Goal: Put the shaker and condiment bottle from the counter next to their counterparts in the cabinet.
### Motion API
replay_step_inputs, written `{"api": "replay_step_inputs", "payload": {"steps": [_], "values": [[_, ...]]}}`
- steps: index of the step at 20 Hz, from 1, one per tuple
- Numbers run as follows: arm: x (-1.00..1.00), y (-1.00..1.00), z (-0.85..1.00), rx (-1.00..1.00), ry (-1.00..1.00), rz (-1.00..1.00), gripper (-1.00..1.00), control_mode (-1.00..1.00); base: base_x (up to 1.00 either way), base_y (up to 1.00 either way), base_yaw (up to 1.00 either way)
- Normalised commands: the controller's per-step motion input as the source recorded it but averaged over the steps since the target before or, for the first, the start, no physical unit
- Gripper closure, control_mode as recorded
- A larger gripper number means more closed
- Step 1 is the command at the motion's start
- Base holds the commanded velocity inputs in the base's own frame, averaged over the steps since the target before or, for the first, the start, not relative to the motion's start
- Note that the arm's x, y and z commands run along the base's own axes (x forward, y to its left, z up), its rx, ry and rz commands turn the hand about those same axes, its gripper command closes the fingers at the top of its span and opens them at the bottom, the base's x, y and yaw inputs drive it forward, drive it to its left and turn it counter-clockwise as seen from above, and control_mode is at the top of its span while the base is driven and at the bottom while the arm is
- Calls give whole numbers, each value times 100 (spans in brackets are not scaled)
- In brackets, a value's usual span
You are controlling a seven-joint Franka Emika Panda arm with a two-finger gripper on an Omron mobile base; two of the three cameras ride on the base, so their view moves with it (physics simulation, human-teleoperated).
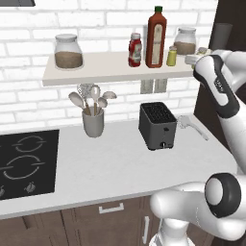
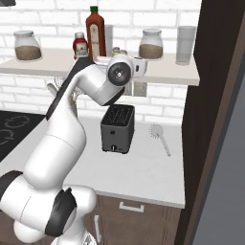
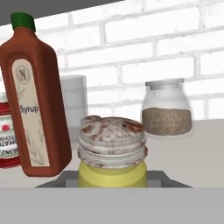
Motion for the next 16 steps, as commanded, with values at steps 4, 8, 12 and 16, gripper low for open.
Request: {"api": "replay_step_inputs", "payload": {"steps": [4,8,12,16], "values": [[21,0,-12,7,0,0,100,-100,0,0,0],[24,0,-3,2,0,0,100,-100,0,0,0],[11,0,0,0,0,0,100,-100,0,0,0],[0,0,0,0,0,0,100,-100,0,0,0]]}}
